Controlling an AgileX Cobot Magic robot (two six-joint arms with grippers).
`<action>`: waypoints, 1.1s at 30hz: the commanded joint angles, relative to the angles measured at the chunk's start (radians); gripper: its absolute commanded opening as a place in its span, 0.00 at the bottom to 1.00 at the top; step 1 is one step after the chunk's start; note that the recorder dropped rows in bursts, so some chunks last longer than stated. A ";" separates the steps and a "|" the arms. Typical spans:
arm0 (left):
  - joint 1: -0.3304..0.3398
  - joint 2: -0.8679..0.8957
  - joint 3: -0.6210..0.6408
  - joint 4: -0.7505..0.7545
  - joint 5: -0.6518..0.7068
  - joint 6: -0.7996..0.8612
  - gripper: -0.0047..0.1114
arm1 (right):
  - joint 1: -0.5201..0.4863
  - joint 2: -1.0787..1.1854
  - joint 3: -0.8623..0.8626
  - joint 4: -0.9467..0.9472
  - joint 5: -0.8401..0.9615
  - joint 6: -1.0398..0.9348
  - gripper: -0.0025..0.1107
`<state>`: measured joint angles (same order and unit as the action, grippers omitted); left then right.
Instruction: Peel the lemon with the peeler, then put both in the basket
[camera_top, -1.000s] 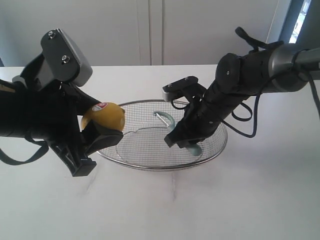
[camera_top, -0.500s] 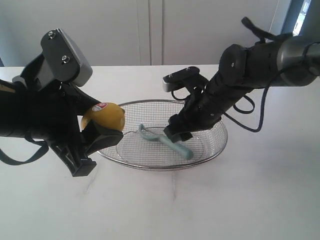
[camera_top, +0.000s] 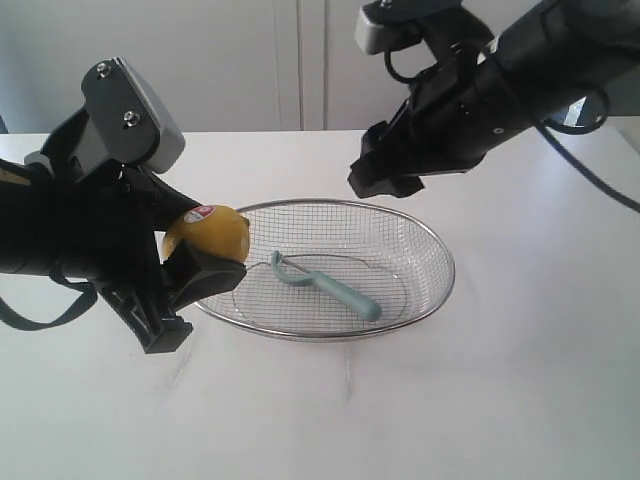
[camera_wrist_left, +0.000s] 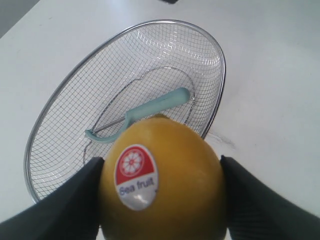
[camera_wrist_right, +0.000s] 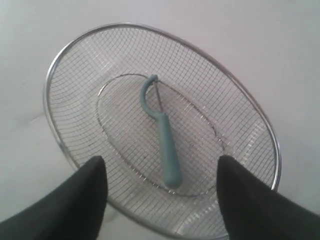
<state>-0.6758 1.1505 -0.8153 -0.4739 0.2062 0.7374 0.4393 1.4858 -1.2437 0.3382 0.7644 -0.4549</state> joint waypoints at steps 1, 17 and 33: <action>-0.007 -0.005 0.005 -0.018 0.003 -0.003 0.04 | 0.001 -0.073 -0.002 0.002 0.152 0.036 0.40; -0.007 -0.005 0.005 -0.018 0.005 -0.003 0.04 | 0.001 -0.235 0.122 0.000 0.353 0.120 0.02; -0.007 -0.005 0.005 -0.018 0.016 -0.003 0.04 | 0.001 -0.296 0.206 0.012 0.279 0.165 0.02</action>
<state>-0.6758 1.1505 -0.8153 -0.4739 0.2122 0.7374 0.4393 1.1984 -1.0433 0.3383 1.0553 -0.3006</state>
